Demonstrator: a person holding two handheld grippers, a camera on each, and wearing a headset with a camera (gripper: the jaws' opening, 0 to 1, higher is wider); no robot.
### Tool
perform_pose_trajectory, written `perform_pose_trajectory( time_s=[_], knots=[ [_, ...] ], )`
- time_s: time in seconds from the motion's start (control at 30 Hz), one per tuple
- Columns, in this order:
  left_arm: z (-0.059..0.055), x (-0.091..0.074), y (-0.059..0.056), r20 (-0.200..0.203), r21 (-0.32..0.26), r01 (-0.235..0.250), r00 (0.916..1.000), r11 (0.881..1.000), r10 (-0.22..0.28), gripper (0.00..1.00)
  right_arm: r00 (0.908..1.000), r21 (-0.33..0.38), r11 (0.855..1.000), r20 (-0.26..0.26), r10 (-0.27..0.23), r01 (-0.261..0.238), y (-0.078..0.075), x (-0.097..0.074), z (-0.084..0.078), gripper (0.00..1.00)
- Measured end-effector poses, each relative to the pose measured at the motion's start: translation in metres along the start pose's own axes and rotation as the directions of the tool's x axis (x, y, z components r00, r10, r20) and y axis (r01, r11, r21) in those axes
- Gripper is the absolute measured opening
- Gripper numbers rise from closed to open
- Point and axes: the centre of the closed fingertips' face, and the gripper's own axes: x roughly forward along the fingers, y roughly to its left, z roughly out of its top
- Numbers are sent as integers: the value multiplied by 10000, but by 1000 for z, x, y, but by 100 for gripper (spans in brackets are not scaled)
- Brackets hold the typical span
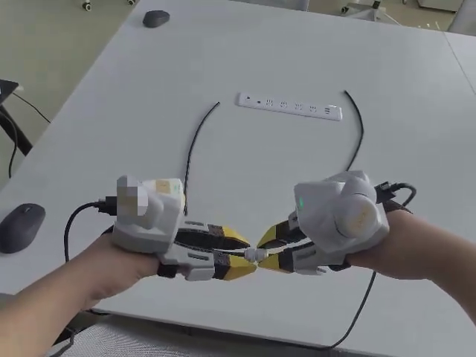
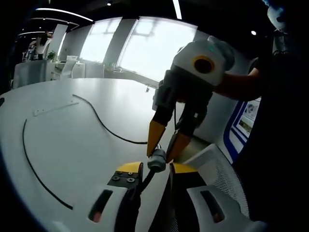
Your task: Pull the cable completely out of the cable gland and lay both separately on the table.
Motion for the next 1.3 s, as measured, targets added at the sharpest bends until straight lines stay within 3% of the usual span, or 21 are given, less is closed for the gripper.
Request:
perform_pose_trajectory(
  time_s=[0.2,0.63,0.73,1.0,1.17,1.3],
  knots=[
    [2,-1,-2,151,66,60,9999,10000,-61,16,10000,37,10000,72,-37,37,3,0,-1,6],
    [2,3,-11,106,653,238,9996,9976,-246,16,9989,32,9997,387,-254,253,9,-3,-5,7],
    [4,3,-11,93,820,283,9995,9962,-292,15,9973,52,9994,651,-335,332,7,-4,-5,7],
    [14,-2,-9,416,585,290,9986,9979,-314,15,9909,513,9977,1245,-507,446,1,-12,3,7],
    [21,-4,-12,871,960,416,9949,9945,-500,16,9864,779,9963,1575,-471,351,0,-20,9,6],
    [23,-5,-13,1001,1081,401,9937,9933,-510,16,9854,860,9958,1644,-450,311,-1,-21,10,6]
  ],
)
